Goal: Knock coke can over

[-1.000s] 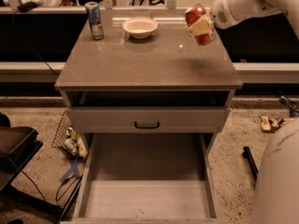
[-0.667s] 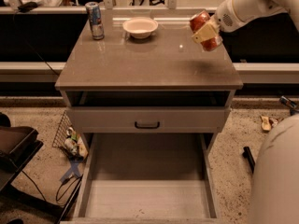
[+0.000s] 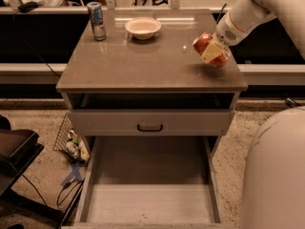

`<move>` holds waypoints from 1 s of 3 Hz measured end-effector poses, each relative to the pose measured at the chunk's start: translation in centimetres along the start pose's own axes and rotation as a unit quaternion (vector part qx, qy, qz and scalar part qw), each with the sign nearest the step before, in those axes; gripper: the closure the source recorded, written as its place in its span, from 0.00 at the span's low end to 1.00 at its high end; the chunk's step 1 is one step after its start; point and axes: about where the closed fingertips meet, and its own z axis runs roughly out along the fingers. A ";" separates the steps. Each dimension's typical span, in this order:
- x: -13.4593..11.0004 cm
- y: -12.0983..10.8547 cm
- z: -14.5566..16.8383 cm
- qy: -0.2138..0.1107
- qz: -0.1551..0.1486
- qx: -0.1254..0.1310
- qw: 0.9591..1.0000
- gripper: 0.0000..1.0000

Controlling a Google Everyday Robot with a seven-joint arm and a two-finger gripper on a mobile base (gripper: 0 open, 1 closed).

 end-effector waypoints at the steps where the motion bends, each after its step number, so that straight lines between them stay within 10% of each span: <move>1: 1.8 1.5 2.3 0.029 -0.014 -0.027 0.999 1.00; 3: 1.9 1.9 2.5 0.034 -0.013 -0.043 0.998 0.83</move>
Offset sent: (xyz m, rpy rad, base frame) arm -0.0303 0.0247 -0.1094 0.0555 0.2366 0.1011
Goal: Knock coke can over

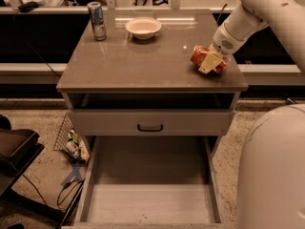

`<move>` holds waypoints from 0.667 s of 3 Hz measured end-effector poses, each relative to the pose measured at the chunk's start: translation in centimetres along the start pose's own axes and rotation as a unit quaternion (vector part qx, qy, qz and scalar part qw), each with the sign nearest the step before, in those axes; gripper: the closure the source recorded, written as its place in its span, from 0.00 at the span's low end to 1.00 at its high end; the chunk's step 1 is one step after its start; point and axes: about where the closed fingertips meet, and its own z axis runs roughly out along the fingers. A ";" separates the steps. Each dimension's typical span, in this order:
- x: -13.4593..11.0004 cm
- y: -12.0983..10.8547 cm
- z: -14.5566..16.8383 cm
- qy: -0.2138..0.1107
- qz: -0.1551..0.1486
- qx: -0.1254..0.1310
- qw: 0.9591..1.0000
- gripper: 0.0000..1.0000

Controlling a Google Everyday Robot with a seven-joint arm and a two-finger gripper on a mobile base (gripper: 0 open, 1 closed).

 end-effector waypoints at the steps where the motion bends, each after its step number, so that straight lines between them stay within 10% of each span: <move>1: 0.0 0.0 0.0 0.000 0.000 -0.001 1.000 0.51; 2: 0.0 0.1 0.3 0.001 0.000 -0.003 1.000 0.28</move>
Offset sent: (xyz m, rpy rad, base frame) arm 0.0000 0.0000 0.0006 0.0000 0.0001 0.0001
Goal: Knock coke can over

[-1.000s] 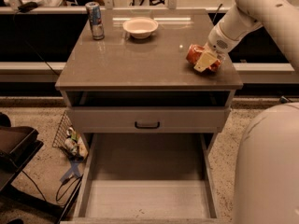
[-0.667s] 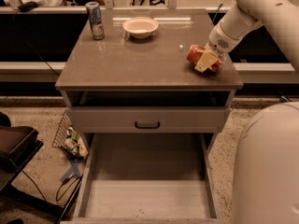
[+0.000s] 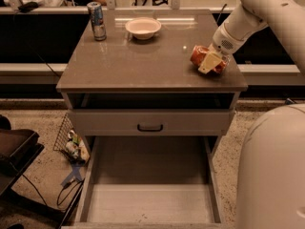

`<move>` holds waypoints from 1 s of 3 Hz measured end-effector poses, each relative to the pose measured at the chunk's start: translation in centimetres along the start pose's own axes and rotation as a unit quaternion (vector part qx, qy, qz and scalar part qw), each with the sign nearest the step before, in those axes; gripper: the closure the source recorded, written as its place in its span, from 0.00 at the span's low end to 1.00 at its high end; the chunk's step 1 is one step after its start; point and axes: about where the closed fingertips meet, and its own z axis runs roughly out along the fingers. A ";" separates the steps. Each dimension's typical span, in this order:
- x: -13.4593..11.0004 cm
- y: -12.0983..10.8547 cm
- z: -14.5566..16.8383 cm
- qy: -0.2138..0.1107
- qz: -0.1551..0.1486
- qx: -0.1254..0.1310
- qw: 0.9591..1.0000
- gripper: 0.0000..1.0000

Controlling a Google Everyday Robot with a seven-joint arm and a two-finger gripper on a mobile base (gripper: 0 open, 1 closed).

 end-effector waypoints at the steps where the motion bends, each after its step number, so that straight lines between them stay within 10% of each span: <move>1: 0.0 0.0 -0.1 0.000 0.000 0.000 1.000 0.05; 3: -0.1 0.0 0.2 0.001 0.000 -0.002 1.000 0.00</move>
Offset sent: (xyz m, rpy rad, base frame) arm 0.0000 0.0000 0.0008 0.0000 0.0000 0.0000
